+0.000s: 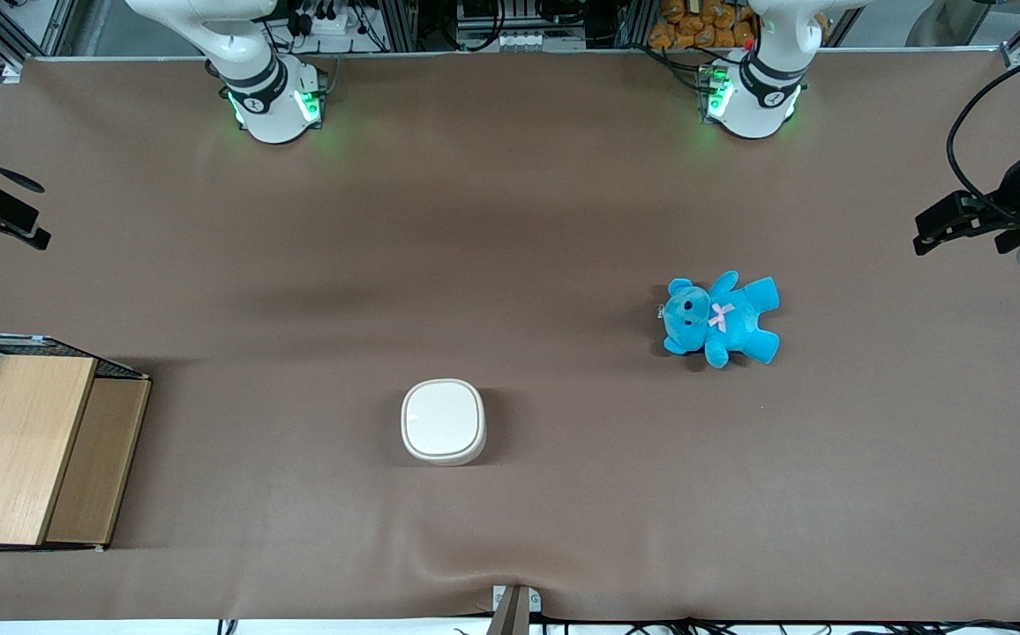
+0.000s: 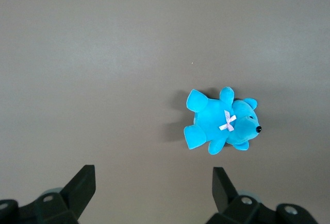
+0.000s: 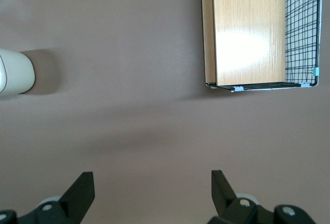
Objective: Open trash can with right arm
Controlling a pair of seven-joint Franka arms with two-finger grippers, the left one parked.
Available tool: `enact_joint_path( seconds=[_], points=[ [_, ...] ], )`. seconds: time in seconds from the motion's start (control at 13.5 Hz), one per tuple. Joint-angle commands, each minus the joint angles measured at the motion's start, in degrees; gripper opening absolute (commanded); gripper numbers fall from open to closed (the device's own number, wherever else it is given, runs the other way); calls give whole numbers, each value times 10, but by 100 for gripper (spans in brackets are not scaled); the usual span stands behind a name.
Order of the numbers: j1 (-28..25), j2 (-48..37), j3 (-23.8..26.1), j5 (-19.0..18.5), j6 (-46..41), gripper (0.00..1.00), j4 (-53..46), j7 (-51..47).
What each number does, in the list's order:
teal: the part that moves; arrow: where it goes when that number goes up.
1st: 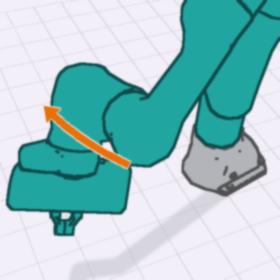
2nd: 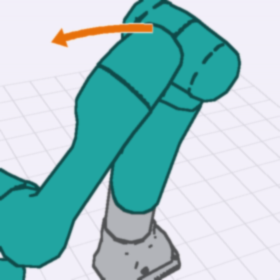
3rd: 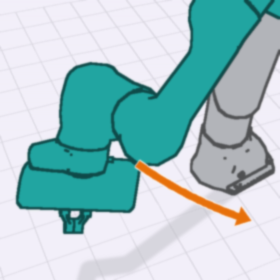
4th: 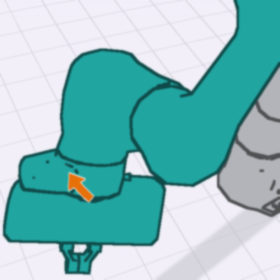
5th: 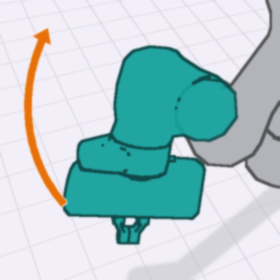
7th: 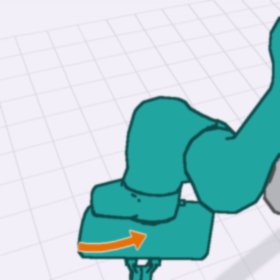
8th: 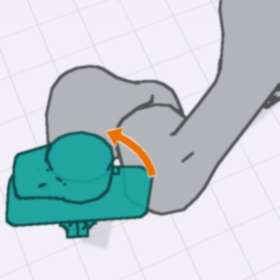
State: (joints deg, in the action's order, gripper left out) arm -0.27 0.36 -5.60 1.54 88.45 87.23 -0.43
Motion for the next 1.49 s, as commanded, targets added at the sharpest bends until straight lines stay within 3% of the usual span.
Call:
enact_joint_path(
  seconds=[0.0, 1.41],
  points=[
    [-2, 2, -3, -2, -5, 100, -4, 7],
    [-24, 51, 10, 8, 2, 100, -14, 3]
  ],
)
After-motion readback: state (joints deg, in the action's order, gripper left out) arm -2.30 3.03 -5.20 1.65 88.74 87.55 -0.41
